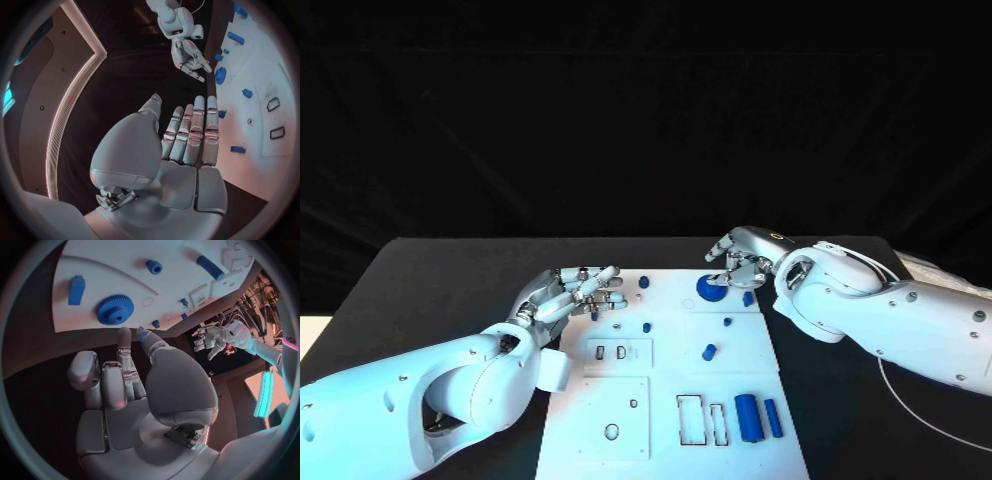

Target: Assemble the parts on the task board

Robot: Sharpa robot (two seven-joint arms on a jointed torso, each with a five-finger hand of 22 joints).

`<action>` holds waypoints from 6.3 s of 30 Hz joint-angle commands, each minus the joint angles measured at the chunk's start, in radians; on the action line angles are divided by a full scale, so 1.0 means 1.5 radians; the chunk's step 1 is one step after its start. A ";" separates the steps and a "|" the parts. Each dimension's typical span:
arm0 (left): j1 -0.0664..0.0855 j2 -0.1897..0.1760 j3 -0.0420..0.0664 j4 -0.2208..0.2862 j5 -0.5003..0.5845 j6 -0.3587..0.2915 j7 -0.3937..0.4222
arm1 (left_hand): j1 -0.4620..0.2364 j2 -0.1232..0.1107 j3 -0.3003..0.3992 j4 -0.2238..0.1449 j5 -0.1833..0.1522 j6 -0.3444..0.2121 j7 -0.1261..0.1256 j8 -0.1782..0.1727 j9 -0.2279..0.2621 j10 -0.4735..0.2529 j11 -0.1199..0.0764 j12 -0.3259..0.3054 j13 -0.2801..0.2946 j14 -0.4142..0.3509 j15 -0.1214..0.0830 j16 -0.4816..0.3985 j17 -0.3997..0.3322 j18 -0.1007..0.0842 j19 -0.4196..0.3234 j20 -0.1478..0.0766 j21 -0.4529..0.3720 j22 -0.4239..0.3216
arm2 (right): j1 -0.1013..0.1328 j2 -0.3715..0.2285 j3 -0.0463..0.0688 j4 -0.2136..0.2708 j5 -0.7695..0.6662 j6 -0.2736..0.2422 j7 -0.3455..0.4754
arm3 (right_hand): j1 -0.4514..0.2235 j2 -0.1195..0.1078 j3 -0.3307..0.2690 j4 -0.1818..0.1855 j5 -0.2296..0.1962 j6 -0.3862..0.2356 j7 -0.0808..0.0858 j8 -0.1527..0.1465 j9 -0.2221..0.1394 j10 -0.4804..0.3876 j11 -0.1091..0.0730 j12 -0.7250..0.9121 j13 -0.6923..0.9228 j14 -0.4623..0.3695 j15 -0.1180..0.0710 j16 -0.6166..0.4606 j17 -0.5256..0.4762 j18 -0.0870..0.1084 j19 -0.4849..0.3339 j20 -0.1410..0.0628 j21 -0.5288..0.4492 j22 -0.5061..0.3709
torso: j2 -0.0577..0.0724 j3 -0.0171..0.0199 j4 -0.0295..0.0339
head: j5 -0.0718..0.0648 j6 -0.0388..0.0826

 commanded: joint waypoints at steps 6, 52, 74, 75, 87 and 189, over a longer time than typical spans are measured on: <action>0.001 0.001 0.001 -0.002 0.001 0.012 0.003 | 0.000 0.005 -0.001 -0.005 -0.003 -0.001 0.004 -0.003 -0.001 -0.002 0.001 -0.003 -0.001 -0.001 0.003 -0.005 0.001 0.007 0.006 0.000 -0.003 -0.001 | 0.000 -0.005 0.000 -0.016 0.058 0.089 -0.035 | 0.023 0.021 -0.065 0.032 0.006 -0.010 0.007 0.010 0.002 -0.042 0.009 0.378 0.416 0.041 0.006 0.049 0.082 -0.016 0.013 0.008 0.032 0.048 | -0.001 0.0014 -0.0019 | -0.001 -0.001; 0.001 0.003 0.000 -0.008 0.001 0.013 0.000 | 0.000 0.006 -0.002 -0.006 -0.003 -0.002 0.004 -0.004 -0.001 -0.002 0.001 -0.003 -0.001 -0.001 0.003 -0.006 0.001 0.007 0.007 0.000 -0.004 -0.001 | -0.017 0.039 -0.002 -0.029 -0.134 0.083 -0.049 | 0.090 0.058 -0.041 0.005 -0.001 0.074 -0.011 0.054 0.012 0.001 -0.006 0.495 0.563 0.047 -0.004 0.071 0.128 -0.024 0.033 0.002 0.058 0.096 | 0.000 0.0008 -0.0012 | -0.001 -0.010; 0.001 0.002 0.000 -0.010 0.001 0.011 0.001 | 0.000 0.006 -0.002 -0.006 -0.003 -0.002 0.004 -0.004 -0.001 -0.002 0.001 -0.003 -0.001 -0.001 0.003 -0.006 0.001 0.007 0.007 0.000 -0.004 -0.001 | -0.015 0.102 -0.002 0.025 -0.093 -0.005 -0.029 | 0.063 0.062 -0.023 0.018 0.029 0.086 -0.017 0.048 0.011 0.013 -0.012 0.504 0.578 0.045 -0.011 0.067 0.117 -0.039 0.079 -0.005 0.090 0.168 | 0.000 -0.0016 0.0031 | 0.004 -0.005; 0.001 0.002 0.000 -0.010 0.001 0.011 0.001 | 0.000 0.006 -0.002 -0.006 -0.003 -0.002 0.004 -0.004 -0.001 -0.002 0.001 -0.003 -0.001 -0.001 0.003 -0.006 0.001 0.007 0.007 0.000 -0.004 -0.001 | -0.015 0.109 -0.002 0.023 -0.094 -0.003 -0.028 | 0.062 0.062 -0.022 0.018 0.029 0.085 -0.016 0.048 0.011 0.012 -0.011 0.503 0.578 0.045 -0.011 0.066 0.117 -0.039 0.079 -0.005 0.091 0.169 | 0.000 -0.0020 0.0035 | 0.004 -0.005; 0.001 0.002 0.000 -0.009 0.001 0.010 0.001 | 0.000 0.006 -0.002 -0.007 -0.003 -0.002 0.003 -0.004 -0.001 -0.002 0.001 -0.003 -0.001 -0.001 0.003 -0.007 0.001 0.007 0.007 0.000 -0.005 -0.001 | -0.025 0.174 -0.006 -0.029 -0.105 0.026 -0.022 | 0.059 0.062 -0.018 0.019 0.029 0.083 -0.015 0.045 0.010 0.009 -0.011 0.497 0.573 0.044 -0.010 0.064 0.112 -0.039 0.078 -0.005 0.090 0.167 | 0.001 -0.0008 0.0022 | 0.013 -0.008; -0.004 0.009 0.000 -0.046 0.002 0.021 0.002 | 0.000 0.007 -0.003 -0.009 -0.003 -0.002 0.003 -0.005 -0.001 -0.003 0.001 -0.004 -0.001 -0.002 0.003 -0.009 0.002 0.007 0.008 0.000 -0.007 -0.002 | -0.064 -0.065 -0.006 -0.073 0.165 0.031 0.243 | 0.099 0.037 -0.091 0.045 0.039 -0.012 0.015 -0.002 -0.001 -0.051 0.016 0.428 0.512 0.045 0.013 0.068 0.129 -0.036 0.068 0.017 0.085 0.158 | -0.022 0.0196 -0.0260 | 0.004 -0.022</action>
